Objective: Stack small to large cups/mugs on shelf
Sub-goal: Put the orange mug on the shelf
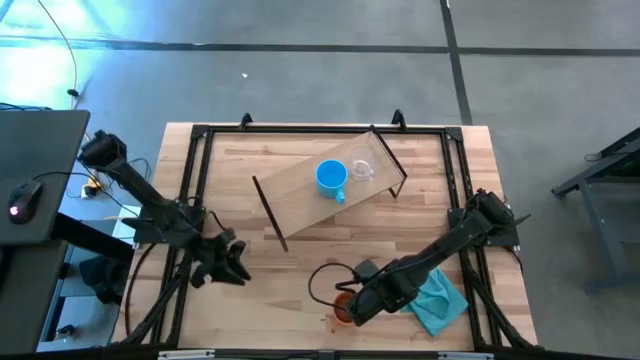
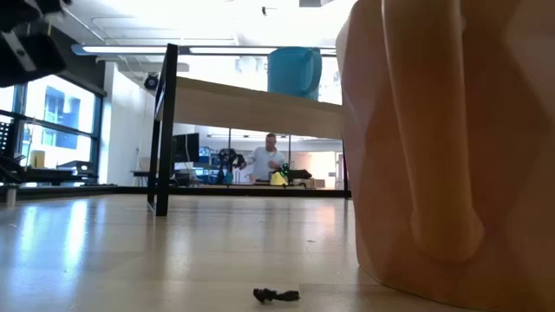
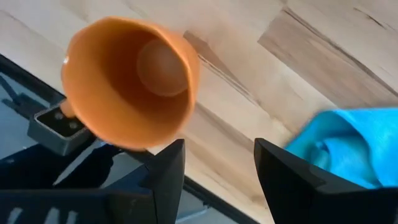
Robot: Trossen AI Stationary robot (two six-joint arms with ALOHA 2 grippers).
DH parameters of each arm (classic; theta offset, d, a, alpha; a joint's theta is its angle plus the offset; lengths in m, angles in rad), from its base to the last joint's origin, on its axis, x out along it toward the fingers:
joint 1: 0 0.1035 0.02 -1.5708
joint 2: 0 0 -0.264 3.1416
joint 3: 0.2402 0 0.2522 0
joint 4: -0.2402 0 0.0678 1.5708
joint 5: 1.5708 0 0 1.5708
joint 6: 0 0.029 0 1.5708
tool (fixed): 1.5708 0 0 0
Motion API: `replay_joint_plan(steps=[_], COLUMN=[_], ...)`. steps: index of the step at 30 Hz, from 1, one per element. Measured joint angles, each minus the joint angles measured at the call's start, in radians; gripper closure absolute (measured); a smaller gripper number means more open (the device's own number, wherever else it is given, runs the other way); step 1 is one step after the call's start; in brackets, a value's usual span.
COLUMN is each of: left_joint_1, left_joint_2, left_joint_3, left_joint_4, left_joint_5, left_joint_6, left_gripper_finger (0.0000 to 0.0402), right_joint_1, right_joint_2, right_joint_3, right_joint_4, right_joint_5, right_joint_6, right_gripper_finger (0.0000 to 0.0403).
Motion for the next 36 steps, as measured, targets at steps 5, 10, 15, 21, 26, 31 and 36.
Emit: replay_joint_plan(steps=[5,10,15,21,26,31,36], left_joint_1=[0.002,0.001,-0.014,-0.011,-0.011,-0.012,-0.012], left_joint_2=[0.191,0.37,0.537,0.667,0.716,0.721,0.721], left_joint_3=[0.115,0.235,0.389,0.542,0.603,0.608,0.607], left_joint_4=[0.063,0.038,-0.035,-0.171,-0.201,-0.202,-0.207], left_joint_5=[-0.012,-0.016,-0.019,-0.053,-0.08,-0.105,-0.114], left_joint_6=[0.074,0.083,0.138,0.173,0.176,0.147,0.127], left_gripper_finger=[0.0277,0.0277,0.0277,0.0277,0.0277,0.0277,0.0277], right_joint_1=[0.001,0.01,0.012,0.014,0.014,0.011,0.005], right_joint_2=[0.0,0.0,0.0,0.0,0.0,0.0,0.0], right_joint_3=[-0.062,-0.092,-0.092,-0.095,-0.095,-0.095,-0.095], right_joint_4=[0.1,0.139,0.138,0.135,0.152,0.204,0.24], right_joint_5=[0.012,0.028,0.065,0.064,0.064,0.072,0.083], right_joint_6=[-0.008,-0.008,-0.008,-0.008,-0.008,-0.014,-0.012], right_gripper_finger=[0.0219,0.0219,0.0219,0.0219,0.0219,0.0219,0.0226])
